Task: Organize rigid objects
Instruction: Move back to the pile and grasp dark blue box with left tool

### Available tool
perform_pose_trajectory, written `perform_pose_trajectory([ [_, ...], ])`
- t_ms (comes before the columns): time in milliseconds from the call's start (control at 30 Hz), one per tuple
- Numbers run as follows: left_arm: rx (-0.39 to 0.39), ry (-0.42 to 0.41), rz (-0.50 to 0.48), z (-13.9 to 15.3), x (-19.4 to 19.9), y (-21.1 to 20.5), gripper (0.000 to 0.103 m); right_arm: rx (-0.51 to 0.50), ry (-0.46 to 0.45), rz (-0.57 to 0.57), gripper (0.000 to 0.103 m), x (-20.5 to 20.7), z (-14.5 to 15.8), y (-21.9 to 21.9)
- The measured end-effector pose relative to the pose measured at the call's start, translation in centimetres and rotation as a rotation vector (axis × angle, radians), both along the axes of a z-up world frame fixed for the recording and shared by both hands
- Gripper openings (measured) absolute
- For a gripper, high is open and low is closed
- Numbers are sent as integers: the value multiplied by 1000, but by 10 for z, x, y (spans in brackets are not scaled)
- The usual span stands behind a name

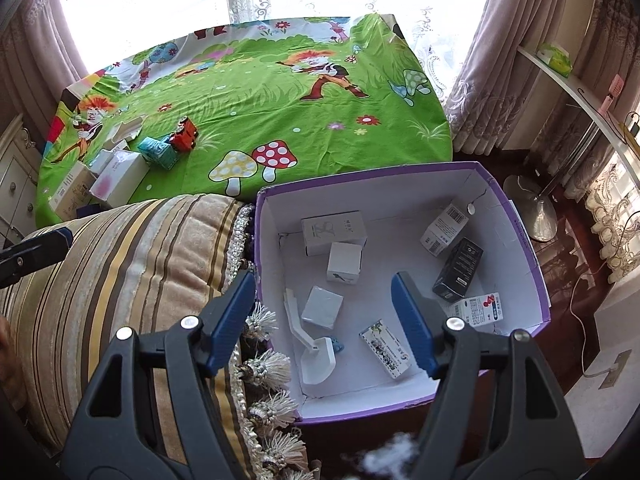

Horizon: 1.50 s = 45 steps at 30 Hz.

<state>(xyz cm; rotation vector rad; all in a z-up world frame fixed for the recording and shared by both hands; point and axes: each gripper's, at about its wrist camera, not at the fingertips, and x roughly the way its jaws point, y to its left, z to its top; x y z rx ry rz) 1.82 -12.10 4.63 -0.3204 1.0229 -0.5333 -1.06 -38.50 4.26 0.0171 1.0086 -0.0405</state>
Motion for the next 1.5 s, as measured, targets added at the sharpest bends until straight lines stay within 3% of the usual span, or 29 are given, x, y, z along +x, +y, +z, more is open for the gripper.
perform_pose_trajectory([
  [333, 60, 62, 173, -13, 12, 77, 65, 27, 25, 78, 74, 10, -6, 29],
  [567, 114, 114, 228, -25, 27, 107, 65, 38, 33, 119, 74, 19, -8, 46],
  [1267, 287, 318, 186, -75, 108, 107, 65, 64, 45, 189, 74, 45, -12, 74],
  [1500, 349, 348, 177, -89, 123, 101, 65, 57, 44, 225, 74, 52, -11, 89],
])
